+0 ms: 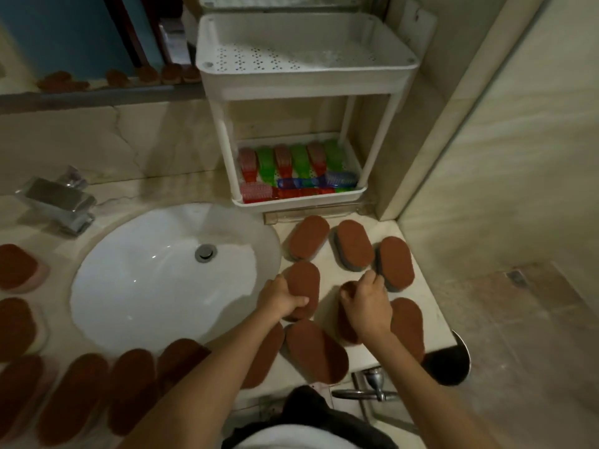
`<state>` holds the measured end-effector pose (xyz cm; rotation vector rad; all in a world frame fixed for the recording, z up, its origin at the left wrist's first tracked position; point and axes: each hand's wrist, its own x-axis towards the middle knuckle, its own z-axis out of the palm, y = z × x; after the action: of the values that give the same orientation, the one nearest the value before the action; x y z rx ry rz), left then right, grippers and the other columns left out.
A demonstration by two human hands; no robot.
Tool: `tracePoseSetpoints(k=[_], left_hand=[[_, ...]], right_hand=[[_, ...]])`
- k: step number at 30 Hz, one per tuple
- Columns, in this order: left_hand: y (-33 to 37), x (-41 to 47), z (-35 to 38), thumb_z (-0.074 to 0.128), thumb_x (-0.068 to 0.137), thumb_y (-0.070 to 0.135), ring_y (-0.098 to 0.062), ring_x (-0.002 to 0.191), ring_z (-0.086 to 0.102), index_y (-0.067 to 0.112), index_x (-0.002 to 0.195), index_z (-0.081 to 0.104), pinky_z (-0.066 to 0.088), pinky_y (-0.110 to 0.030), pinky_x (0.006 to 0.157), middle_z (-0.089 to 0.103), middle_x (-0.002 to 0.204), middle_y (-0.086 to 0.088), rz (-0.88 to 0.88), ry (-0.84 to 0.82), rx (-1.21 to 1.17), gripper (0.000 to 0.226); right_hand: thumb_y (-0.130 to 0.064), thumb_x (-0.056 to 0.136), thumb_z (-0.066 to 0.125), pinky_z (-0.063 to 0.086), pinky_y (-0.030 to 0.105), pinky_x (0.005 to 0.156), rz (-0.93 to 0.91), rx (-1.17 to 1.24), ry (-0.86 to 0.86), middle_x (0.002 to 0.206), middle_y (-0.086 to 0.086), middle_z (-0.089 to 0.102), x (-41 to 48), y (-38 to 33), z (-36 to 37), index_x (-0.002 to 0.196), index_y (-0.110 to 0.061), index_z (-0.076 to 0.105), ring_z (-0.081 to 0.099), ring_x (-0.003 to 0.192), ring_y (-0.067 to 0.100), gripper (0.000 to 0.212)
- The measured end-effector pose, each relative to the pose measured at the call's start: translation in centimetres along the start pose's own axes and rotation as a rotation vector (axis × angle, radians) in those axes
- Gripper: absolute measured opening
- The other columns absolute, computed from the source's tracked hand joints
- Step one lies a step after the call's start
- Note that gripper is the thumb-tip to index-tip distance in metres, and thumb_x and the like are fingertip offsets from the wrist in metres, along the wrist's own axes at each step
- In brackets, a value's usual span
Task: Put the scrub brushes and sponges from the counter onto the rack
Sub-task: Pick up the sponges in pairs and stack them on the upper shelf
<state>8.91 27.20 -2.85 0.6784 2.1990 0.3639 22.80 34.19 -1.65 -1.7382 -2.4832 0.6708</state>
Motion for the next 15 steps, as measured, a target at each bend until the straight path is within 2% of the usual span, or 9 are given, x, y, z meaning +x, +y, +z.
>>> tracePoseSetpoints(k=[4,7,10,12,15], left_hand=[[0.0,0.1,0.0,0.079,0.069,0.035,-0.028,0.119,0.057,0.003,0.126,0.056,0.046,-0.034,0.100,0.060,0.129,-0.014,-0.007,-0.019,-0.145,0.069],[0.0,0.1,0.3,0.081,0.066,0.032,-0.028,0.111,0.063,0.002,0.118,0.063,0.051,-0.036,0.096,0.066,0.122,-0.015,-0.008,0.005,-0.218,0.064],[0.5,-0.5,0.0,0.078,0.070,0.023,-0.029,0.104,0.065,0.000,0.109,0.065,0.054,-0.037,0.089,0.069,0.114,-0.016,0.032,0.046,-0.264,0.047],[0.9,-1.2,-0.6,0.075,0.073,0.013,-0.028,0.098,0.064,0.003,0.099,0.060,0.056,-0.039,0.085,0.067,0.107,-0.015,0.067,0.078,-0.291,0.031],[1.2,-2.4,-2.3,0.072,0.075,0.012,-0.022,0.085,0.055,0.009,0.090,0.048,0.048,-0.031,0.065,0.057,0.093,-0.008,0.120,0.124,-0.306,0.029]], right_hand=[[-0.052,0.086,0.051,0.045,0.041,0.094,0.080,-0.186,-0.105,0.126,0.018,0.052,-1.2,0.6,-0.1,0.127,-0.006,0.037,0.047,0.121,0.035,0.063],[-0.055,0.085,0.050,0.041,0.040,0.099,0.101,-0.239,-0.168,0.130,0.019,0.052,-1.7,0.2,0.4,0.134,-0.006,0.030,0.044,0.125,0.034,0.072],[-0.051,0.085,0.053,0.041,0.040,0.099,0.109,-0.220,-0.145,0.129,0.018,0.053,-2.0,-0.2,0.5,0.133,-0.007,0.029,0.045,0.123,0.034,0.069],[-0.049,0.084,0.054,0.041,0.040,0.098,0.107,-0.185,-0.115,0.127,0.018,0.054,-2.1,-0.4,0.2,0.132,-0.007,0.031,0.046,0.121,0.033,0.068],[-0.049,0.082,0.057,0.041,0.039,0.097,0.088,-0.093,0.008,0.127,0.016,0.055,-2.2,-1.4,-1.2,0.135,-0.007,0.031,0.045,0.120,0.032,0.073]])
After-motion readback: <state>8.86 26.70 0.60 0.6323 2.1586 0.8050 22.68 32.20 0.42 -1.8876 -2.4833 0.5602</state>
